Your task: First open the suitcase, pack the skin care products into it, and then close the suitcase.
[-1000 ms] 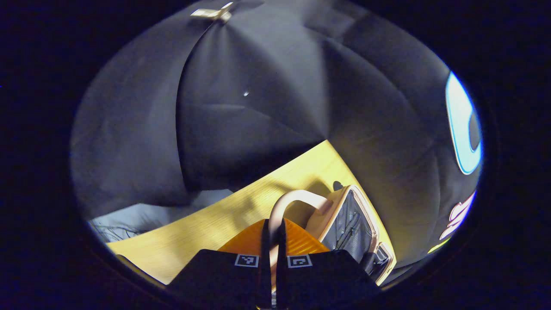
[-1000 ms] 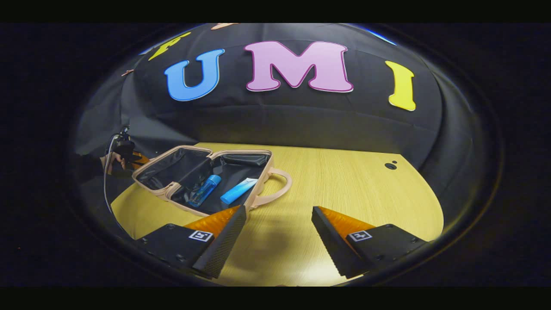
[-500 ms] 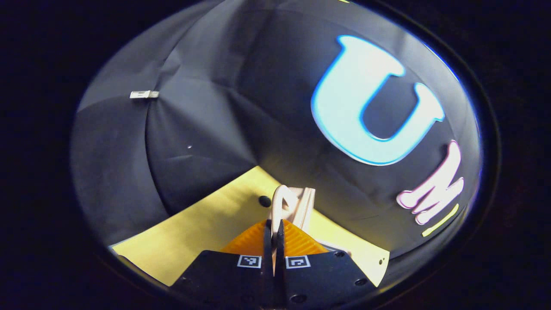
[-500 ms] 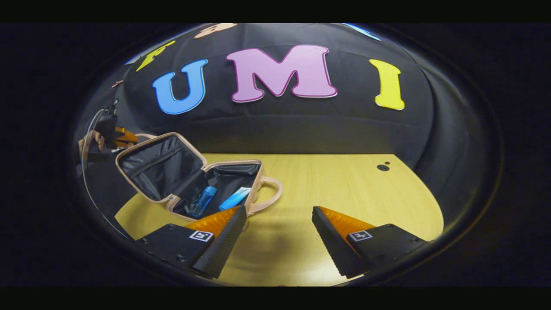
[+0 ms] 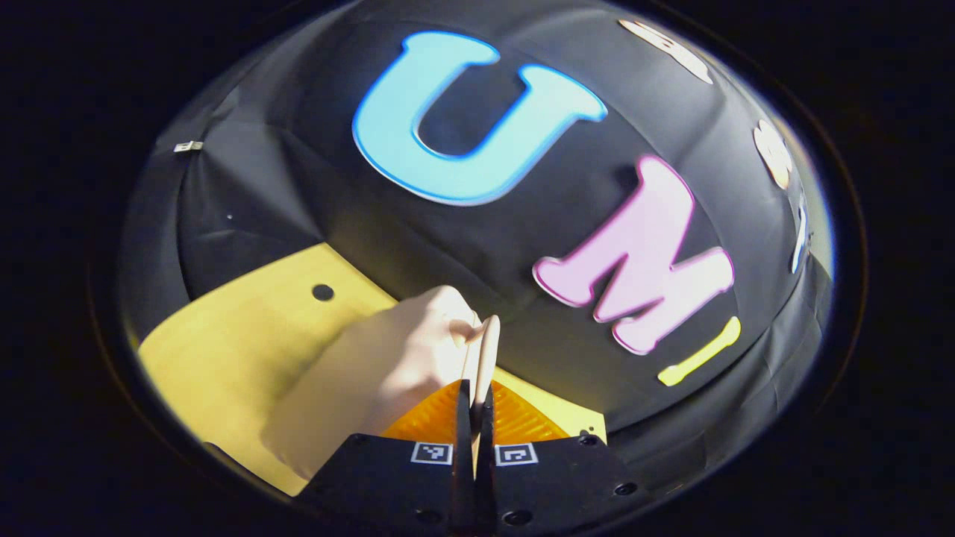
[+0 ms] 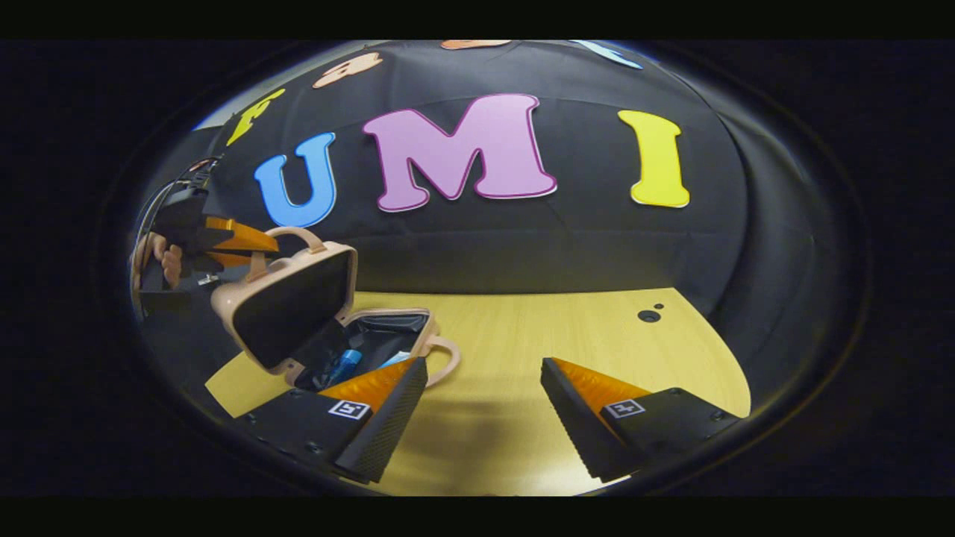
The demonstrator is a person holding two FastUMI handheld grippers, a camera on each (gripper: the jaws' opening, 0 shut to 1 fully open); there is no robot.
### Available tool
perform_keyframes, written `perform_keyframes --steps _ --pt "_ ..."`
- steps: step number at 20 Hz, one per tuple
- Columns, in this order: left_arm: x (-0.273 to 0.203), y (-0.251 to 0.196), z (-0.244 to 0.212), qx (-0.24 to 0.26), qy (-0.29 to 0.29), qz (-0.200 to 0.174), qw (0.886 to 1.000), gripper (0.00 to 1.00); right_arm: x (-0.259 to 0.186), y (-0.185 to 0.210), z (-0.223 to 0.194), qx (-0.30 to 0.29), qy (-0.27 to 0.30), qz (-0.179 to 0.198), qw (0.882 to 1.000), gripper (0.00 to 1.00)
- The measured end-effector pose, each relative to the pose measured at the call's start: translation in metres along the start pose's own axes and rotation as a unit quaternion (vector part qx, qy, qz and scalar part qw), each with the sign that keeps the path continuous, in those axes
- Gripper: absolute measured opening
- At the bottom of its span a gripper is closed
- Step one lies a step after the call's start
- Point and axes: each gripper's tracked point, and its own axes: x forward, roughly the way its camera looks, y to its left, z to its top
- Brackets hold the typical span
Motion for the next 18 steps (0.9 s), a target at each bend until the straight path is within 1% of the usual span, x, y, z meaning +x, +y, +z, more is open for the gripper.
perform_keyframes --steps 3,4,5,6,9,11,13,14,15,16,17,18 --pt "0.038 -0.030 -0.063 0.017 0.038 -0.012 0.999 0.06 -0.005 -0.027 0.003 -0.007 -0.010 -0.013 1.000 0.97" --pt "0.052 -0.035 -0.087 0.022 0.054 -0.011 0.998 0.06 -0.007 -0.035 0.004 -0.009 -0.013 -0.019 1.000 0.97" --pt "0.064 -0.038 -0.106 0.029 0.068 -0.009 0.997 0.06 -0.010 -0.042 0.005 -0.006 -0.014 -0.024 1.000 1.00" --pt "0.074 -0.040 -0.127 0.042 0.082 -0.003 0.996 0.06 -0.013 -0.047 0.008 0.001 -0.017 -0.030 0.999 0.97" --pt "0.095 -0.036 -0.179 0.102 0.128 0.016 0.986 0.06 -0.024 -0.063 0.014 0.020 -0.030 -0.050 0.998 0.97" --pt "0.104 -0.033 -0.197 0.142 0.147 0.031 0.978 0.06 -0.029 -0.069 0.013 0.024 -0.029 -0.056 0.998 0.97" --pt "0.110 -0.028 -0.219 0.167 0.158 0.040 0.972 0.08 -0.035 -0.075 0.013 0.028 -0.024 -0.061 0.997 0.97" --pt "0.111 -0.027 -0.224 0.170 0.160 0.040 0.971 0.13 -0.039 -0.078 0.017 0.030 -0.027 -0.065 0.997 0.97" --pt "0.112 -0.030 -0.224 0.169 0.160 0.032 0.972 0.20 -0.042 -0.081 0.023 0.031 -0.035 -0.071 0.996 0.97" --pt "0.108 -0.039 -0.222 0.162 0.160 0.018 0.974 0.37 -0.046 -0.083 0.028 0.031 -0.041 -0.076 0.996 0.97" --pt "0.094 -0.047 -0.217 0.154 0.156 0.005 0.976 0.46 -0.051 -0.082 0.033 0.030 -0.046 -0.078 0.995 0.97" --pt "0.090 -0.050 -0.211 0.155 0.146 -0.003 0.977 0.63 -0.056 -0.081 0.038 0.028 -0.051 -0.080 0.995 0.97"
